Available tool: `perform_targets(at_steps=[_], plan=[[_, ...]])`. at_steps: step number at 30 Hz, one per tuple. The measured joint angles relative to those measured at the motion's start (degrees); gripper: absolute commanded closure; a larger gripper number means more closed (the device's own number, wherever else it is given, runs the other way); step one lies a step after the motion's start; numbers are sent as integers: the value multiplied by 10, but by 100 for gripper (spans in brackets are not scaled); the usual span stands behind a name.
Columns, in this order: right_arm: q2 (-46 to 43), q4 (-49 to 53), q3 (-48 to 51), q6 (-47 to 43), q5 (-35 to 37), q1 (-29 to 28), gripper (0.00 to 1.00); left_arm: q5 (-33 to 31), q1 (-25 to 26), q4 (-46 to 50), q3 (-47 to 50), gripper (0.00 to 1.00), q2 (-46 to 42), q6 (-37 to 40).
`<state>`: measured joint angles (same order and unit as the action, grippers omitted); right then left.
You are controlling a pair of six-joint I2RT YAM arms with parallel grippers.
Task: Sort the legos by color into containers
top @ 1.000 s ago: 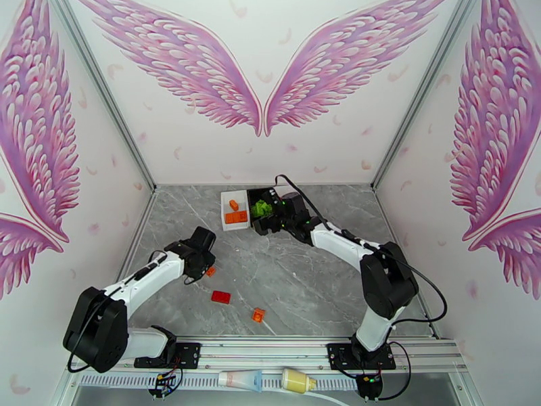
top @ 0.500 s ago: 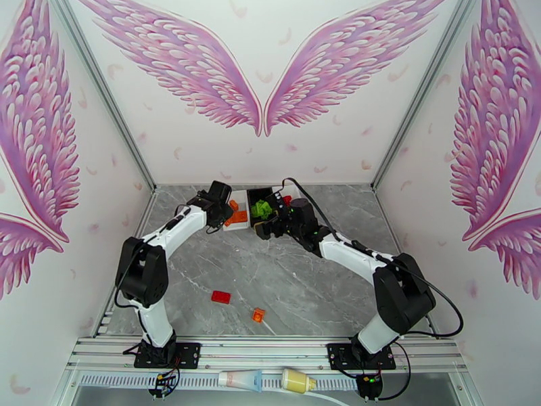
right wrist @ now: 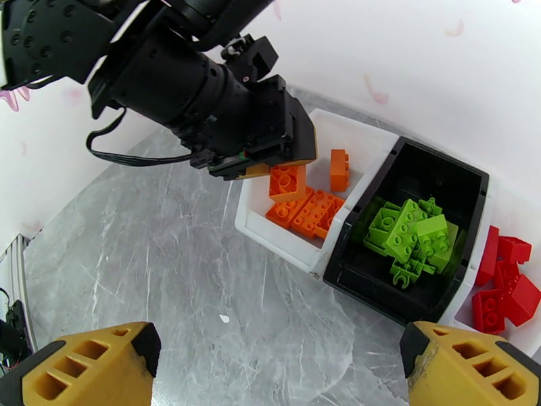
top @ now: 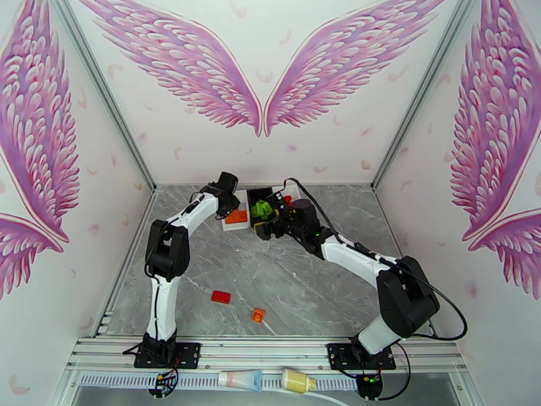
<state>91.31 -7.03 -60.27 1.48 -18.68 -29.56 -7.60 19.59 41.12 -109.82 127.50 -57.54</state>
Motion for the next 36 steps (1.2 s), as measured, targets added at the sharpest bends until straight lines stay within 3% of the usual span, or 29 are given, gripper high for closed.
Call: perform_targets(at_steps=[5,12,16,25,36], plan=[[-11,2,7,0,0,0,1,7,-1,7,-21,33,5,4],[-11,9,8,2,-3,-2,1,6,0,12,-19,26,-5,11],[-11,25,7,-9,-4,-19,1,2,1,9,22,22,-59,19],[17,84,-8,-78,7,-146,1,-13,-6,-32,177,2,-235,37],[116,131,-57,-129,42,-309,1,-14,-85,-58,332,1,-304,40]])
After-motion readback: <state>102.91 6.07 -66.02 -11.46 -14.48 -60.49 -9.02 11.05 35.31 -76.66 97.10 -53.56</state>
